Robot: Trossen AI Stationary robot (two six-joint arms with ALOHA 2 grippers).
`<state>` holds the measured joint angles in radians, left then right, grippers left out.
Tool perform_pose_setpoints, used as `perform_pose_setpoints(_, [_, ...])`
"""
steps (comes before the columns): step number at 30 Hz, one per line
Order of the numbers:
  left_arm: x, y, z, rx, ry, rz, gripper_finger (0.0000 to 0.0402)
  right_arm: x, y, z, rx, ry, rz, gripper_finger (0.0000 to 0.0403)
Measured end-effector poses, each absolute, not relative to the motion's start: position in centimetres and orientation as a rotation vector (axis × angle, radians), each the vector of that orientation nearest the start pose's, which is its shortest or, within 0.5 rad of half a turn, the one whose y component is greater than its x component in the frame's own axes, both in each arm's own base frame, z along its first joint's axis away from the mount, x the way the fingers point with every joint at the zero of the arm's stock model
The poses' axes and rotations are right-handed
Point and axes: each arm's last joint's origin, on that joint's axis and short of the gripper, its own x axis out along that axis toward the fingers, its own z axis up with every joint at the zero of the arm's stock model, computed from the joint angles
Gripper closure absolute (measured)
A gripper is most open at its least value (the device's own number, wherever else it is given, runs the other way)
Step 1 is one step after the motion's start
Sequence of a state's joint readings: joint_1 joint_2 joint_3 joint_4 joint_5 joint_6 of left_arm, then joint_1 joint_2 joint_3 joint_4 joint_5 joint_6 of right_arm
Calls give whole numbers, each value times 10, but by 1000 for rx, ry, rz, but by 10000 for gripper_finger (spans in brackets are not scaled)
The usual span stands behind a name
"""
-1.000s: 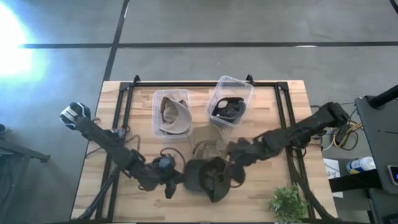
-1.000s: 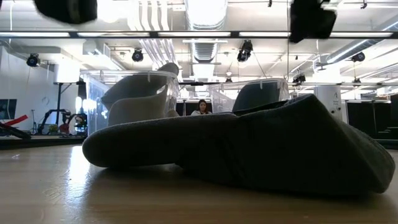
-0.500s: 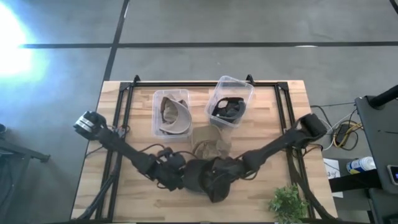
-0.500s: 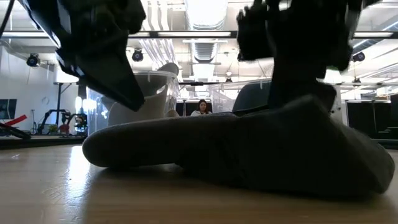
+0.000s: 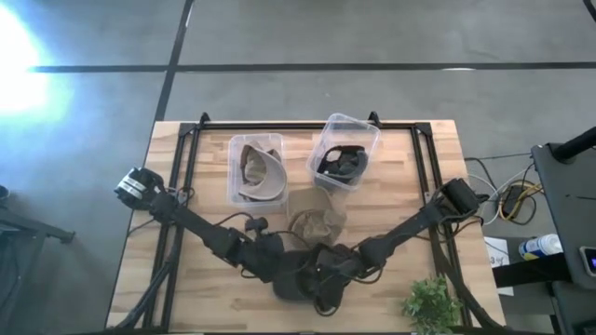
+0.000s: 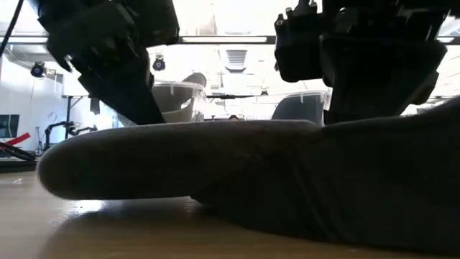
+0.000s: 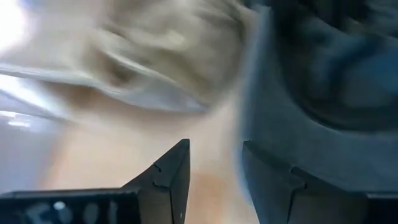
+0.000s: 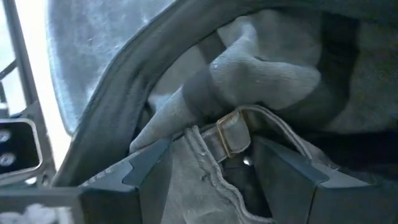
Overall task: Pick & Place hat
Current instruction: Put the blue cap into the right transparent bin
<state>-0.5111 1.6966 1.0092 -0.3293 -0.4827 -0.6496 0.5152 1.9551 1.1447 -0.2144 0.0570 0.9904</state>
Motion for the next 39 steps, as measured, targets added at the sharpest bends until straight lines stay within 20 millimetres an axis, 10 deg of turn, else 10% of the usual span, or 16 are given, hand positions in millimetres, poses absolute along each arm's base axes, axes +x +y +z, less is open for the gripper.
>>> perform_pose_setpoints(19, [307,-152,150,-371,925,104,267,337,180,128,600,1025,-177,188])
perform_pose_setpoints(26, [307,-153,173,-408,870,81,373,337,182,137,585,982,-193,188])
perform_pose_setpoints(39, [282,-136,253,-610,566,279,394,286,170,256,532,661,-252,188])
